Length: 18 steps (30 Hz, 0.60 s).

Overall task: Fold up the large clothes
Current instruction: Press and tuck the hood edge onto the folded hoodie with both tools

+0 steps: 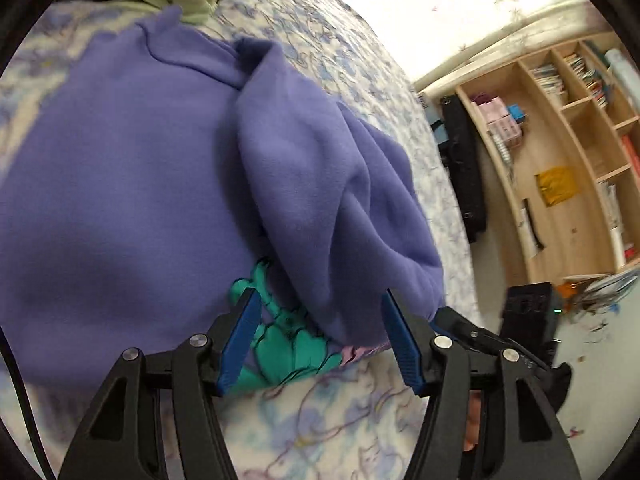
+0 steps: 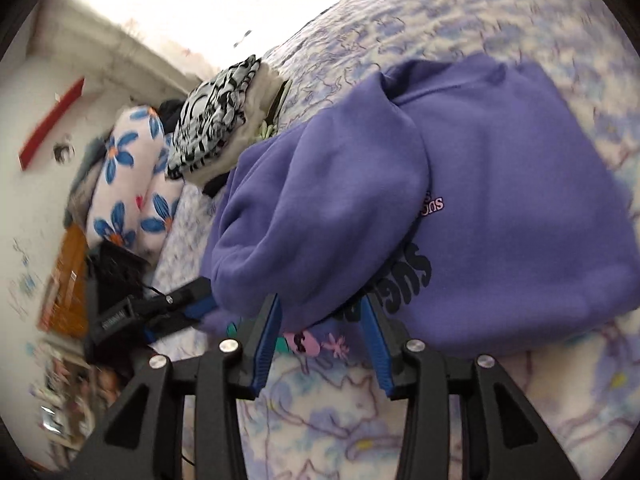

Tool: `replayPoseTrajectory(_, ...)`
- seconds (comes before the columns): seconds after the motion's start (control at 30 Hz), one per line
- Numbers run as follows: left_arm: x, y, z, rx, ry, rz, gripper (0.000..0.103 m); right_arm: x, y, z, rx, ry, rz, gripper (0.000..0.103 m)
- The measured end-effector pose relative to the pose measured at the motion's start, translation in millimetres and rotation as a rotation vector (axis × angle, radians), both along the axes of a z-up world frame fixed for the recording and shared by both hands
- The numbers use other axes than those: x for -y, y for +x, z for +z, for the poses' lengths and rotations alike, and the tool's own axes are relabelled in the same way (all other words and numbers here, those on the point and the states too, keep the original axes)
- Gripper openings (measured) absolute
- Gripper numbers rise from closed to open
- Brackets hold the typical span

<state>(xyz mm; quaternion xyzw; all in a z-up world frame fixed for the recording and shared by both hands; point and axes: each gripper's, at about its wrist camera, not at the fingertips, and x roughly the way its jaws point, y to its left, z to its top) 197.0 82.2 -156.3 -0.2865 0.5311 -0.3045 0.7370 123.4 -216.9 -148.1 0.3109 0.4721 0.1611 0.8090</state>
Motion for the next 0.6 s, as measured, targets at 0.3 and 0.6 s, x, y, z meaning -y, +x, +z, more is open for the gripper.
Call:
replayPoseTrajectory(0.3, 26.7, 10.4, -21.1, -0.002, -0.056, 0.014, 0.056, -0.4, 27.6, -30.3, -0.025, 0.108, -0.027, 0.048)
replayPoseTrajectory(0.6, 63.7, -2.9, 7.0, 0.057, 0.288, 0.104, 0.021, -23.1, 14.9, -4.6, 0.071, -0.185, -0.074, 0.018)
